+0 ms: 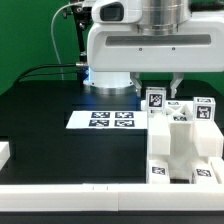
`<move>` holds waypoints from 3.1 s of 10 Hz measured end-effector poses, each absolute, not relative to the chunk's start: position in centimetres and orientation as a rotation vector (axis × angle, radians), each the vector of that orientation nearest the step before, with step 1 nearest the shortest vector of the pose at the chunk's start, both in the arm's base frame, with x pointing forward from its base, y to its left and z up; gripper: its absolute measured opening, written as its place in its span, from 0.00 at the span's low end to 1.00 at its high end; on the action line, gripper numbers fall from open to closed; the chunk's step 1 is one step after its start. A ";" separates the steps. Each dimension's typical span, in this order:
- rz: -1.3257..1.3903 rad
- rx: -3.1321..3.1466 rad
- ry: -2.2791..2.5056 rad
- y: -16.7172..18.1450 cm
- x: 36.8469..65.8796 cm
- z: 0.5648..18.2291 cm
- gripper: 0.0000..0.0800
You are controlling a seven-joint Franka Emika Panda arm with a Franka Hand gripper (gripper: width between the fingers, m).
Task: Assemble chair
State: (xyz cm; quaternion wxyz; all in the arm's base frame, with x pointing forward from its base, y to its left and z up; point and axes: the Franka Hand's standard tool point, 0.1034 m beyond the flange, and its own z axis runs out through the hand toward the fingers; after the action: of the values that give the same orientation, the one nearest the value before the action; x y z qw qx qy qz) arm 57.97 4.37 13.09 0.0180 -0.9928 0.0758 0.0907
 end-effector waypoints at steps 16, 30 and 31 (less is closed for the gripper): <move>0.251 -3.090 0.237 4.7 58.3 12.4 0.36; 0.201 -3.066 0.254 4.2 58.7 15.8 0.81; 0.197 -3.067 0.254 4.2 58.7 15.7 0.81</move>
Offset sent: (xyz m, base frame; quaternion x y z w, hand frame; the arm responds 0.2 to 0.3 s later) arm 0.0059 0.0034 -0.0029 0.0015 0.0071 0.0050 1.0000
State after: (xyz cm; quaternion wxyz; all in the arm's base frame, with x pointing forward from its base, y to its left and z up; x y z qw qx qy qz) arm 58.69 4.17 15.70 0.0288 -0.9941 0.0824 0.0638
